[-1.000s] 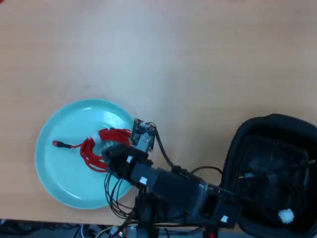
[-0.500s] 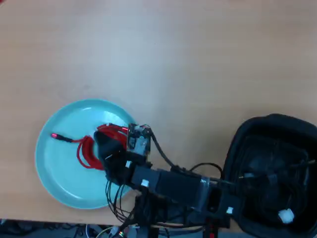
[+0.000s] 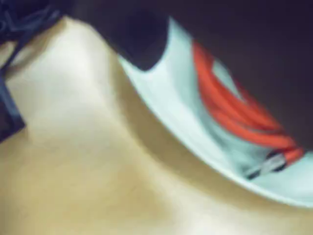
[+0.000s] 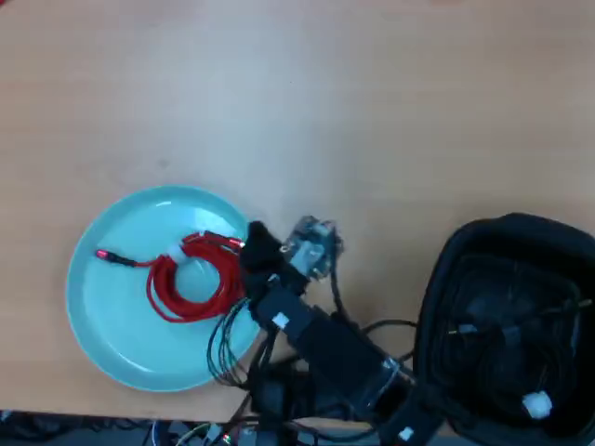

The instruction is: Put a black charging cable in a black bowl and put a red charging cable in a green bowl

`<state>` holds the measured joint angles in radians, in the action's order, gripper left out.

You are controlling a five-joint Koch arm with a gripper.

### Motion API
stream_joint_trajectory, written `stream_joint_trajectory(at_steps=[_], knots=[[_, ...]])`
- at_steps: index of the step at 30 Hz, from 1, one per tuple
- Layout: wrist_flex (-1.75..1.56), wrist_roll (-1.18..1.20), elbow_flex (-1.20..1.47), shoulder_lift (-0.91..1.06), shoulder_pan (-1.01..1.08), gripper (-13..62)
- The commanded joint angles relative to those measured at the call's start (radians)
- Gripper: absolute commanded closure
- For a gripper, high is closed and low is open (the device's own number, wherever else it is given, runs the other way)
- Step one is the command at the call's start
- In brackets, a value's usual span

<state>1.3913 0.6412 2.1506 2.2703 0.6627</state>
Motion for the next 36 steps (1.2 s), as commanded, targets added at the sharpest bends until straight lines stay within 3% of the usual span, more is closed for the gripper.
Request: stream_joint_trajectory(at_steps=[1,8,22,30,36], knots=[[0.023,-0.046,-0.066,0.067,0.044,-8.4],[-0.086,-0.206,-0.02,0.048,0.342,-8.6],[-1.101,-0.787,0.449,-0.155,0.649,-8.5],[-1.531,-0.798,0.781,-0.175,0.83,-8.5],[-1.608,-0.798,0.971,-0.169,0.911,-8.4]])
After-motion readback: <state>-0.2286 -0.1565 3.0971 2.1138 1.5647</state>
